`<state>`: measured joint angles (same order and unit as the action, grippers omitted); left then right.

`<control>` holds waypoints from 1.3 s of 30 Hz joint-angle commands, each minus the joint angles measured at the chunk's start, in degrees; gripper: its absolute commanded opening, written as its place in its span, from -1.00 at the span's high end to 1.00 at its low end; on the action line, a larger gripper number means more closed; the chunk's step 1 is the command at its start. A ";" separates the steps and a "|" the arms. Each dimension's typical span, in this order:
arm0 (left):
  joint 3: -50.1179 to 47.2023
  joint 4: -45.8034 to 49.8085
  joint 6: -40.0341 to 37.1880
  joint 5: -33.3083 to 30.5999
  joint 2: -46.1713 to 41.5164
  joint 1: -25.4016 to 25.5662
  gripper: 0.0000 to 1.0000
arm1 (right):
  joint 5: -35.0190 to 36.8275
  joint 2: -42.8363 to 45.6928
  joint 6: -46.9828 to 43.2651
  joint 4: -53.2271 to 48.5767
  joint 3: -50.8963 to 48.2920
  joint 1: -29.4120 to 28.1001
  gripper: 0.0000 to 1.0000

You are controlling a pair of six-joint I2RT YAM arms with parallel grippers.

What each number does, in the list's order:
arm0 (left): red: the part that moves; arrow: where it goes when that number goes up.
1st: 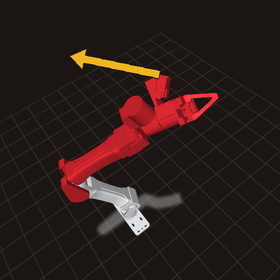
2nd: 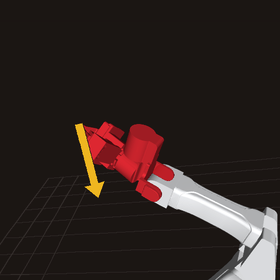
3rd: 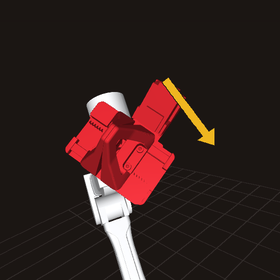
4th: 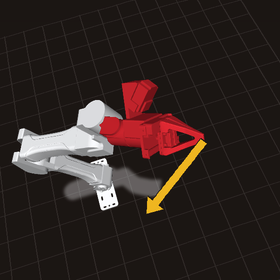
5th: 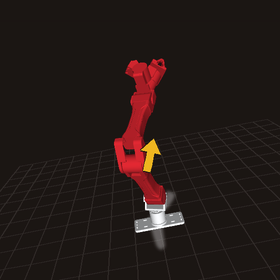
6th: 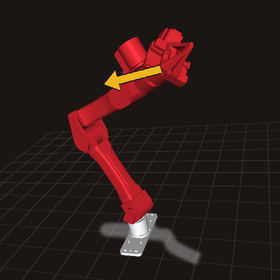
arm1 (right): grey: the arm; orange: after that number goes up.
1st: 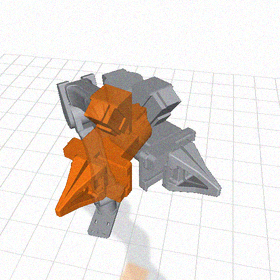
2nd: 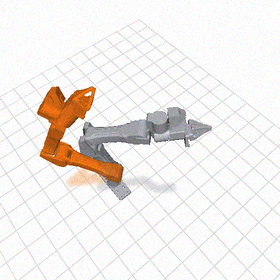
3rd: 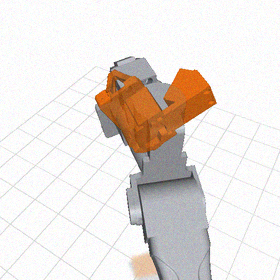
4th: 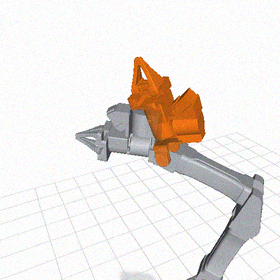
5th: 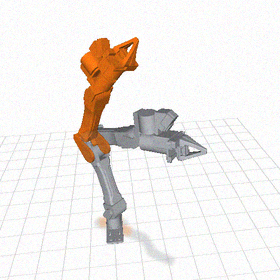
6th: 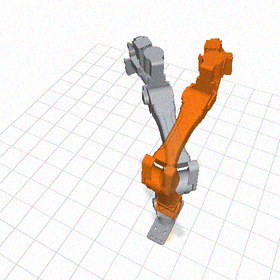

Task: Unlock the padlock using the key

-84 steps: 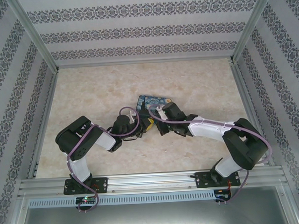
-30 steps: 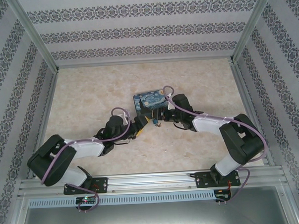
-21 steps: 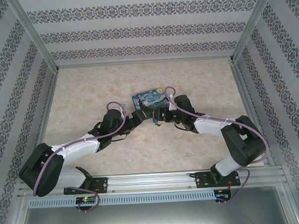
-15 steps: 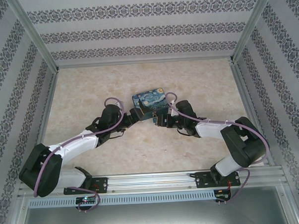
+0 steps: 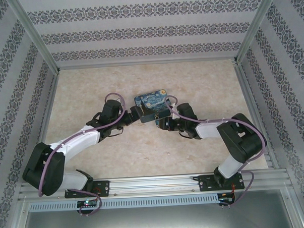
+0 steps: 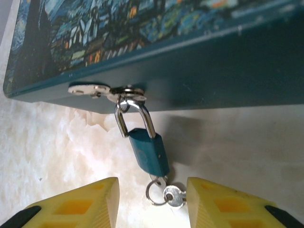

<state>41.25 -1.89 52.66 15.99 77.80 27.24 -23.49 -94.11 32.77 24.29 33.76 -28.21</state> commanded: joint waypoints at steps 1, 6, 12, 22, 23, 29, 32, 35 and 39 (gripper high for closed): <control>1.05 1.89 -1.51 -0.01 0.60 -0.54 -0.99 | -1.05 -1.84 -1.39 2.50 2.09 0.70 0.15; 1.05 1.93 -1.41 0.03 1.03 -0.53 -0.99 | -2.07 -4.25 -1.27 3.18 3.32 0.74 0.15; 1.16 1.63 -1.27 0.18 1.90 -0.70 -0.99 | -2.88 -5.81 -0.96 4.04 3.68 0.70 0.15; 1.79 0.38 -0.98 0.98 3.72 -0.95 -0.99 | -3.84 -7.54 0.18 5.93 3.68 0.70 0.22; 1.78 0.31 -0.98 1.04 3.76 -0.92 -0.99 | -3.93 -7.63 0.41 5.99 3.61 0.62 0.24; 1.82 -0.23 -0.98 1.27 4.38 -1.21 -0.99 | -4.41 -7.71 1.26 7.42 3.07 0.50 0.32; 1.91 -0.47 -0.98 1.41 4.64 -1.31 -0.99 | -4.67 -7.76 1.75 7.95 3.07 0.26 0.33; 1.83 -0.64 -0.98 1.46 4.67 -1.33 -0.99 | -4.77 -7.89 1.82 8.05 3.24 -0.08 0.39; 1.86 -0.59 -1.14 1.51 4.60 -1.49 -0.99 | -4.47 -8.11 1.81 7.80 2.91 -0.17 0.66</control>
<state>41.50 -1.54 52.66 16.93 82.08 26.50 -26.81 -101.01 34.50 30.87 36.40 -27.90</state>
